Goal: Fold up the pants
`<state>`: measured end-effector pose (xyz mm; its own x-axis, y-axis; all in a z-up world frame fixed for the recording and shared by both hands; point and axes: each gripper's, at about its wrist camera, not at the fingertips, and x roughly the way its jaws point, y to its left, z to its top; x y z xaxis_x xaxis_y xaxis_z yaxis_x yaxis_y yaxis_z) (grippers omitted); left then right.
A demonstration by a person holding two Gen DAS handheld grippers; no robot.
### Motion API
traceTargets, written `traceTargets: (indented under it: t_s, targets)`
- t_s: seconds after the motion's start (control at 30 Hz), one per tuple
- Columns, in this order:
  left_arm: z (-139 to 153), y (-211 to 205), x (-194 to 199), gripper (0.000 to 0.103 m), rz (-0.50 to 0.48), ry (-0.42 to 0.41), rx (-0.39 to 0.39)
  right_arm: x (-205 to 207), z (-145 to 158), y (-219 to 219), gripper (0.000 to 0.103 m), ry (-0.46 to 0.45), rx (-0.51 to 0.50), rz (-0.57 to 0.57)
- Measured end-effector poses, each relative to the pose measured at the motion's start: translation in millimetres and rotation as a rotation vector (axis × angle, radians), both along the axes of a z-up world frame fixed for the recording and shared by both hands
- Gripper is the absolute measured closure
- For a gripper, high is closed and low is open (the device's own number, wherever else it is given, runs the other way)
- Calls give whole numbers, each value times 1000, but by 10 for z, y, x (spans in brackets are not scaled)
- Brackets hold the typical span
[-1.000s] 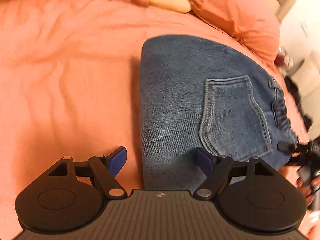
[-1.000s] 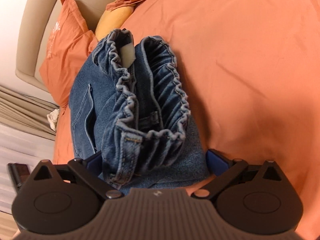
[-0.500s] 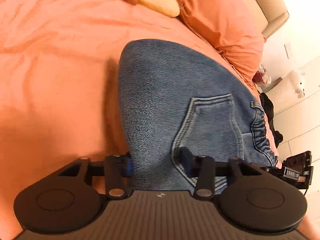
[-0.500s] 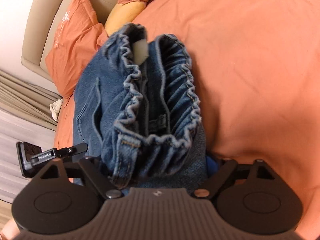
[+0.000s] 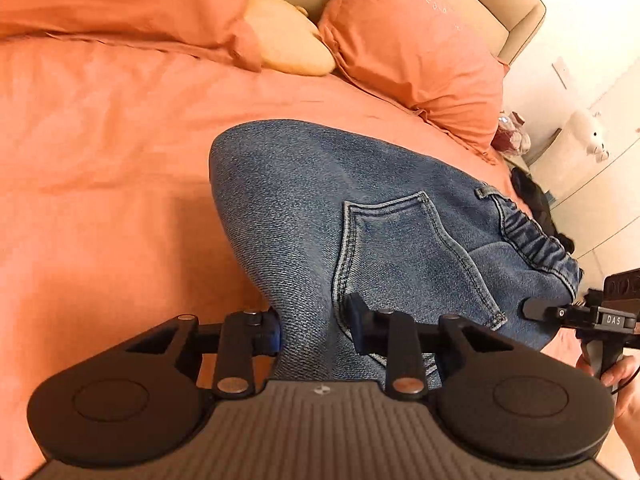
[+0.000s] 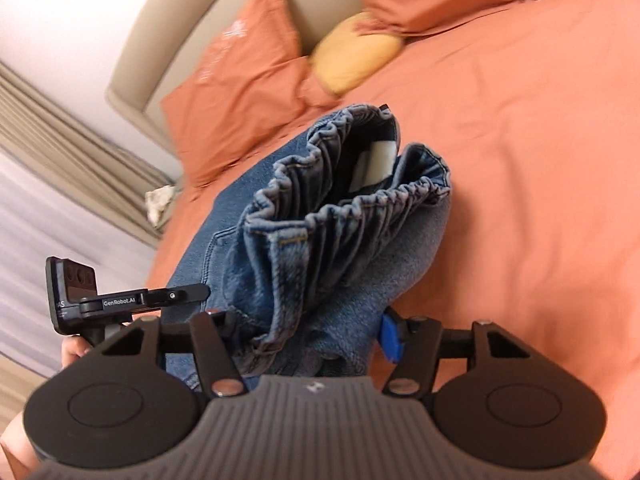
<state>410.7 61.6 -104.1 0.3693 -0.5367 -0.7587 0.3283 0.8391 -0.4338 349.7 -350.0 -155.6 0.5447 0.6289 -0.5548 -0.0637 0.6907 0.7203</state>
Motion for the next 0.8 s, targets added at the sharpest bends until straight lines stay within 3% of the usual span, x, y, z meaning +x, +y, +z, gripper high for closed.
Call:
traceTargets:
  t_s: [0.2, 0.37, 0.57, 0.8]
  targets:
    - [264, 797, -332, 69, 25, -31, 95, -300, -21, 928, 46, -20, 72, 46]
    - [172, 1375, -558, 69, 37, -46, 137, -492, -171, 1623, 48, -22, 86, 68]
    - [-131, 1819, -663, 69, 51, -35, 103, -696, -393, 2164, 48, -19, 54, 57]
    - [-298, 2056, -823, 69, 2, -27, 29, -964, -328, 2404, 48, -5, 14, 26]
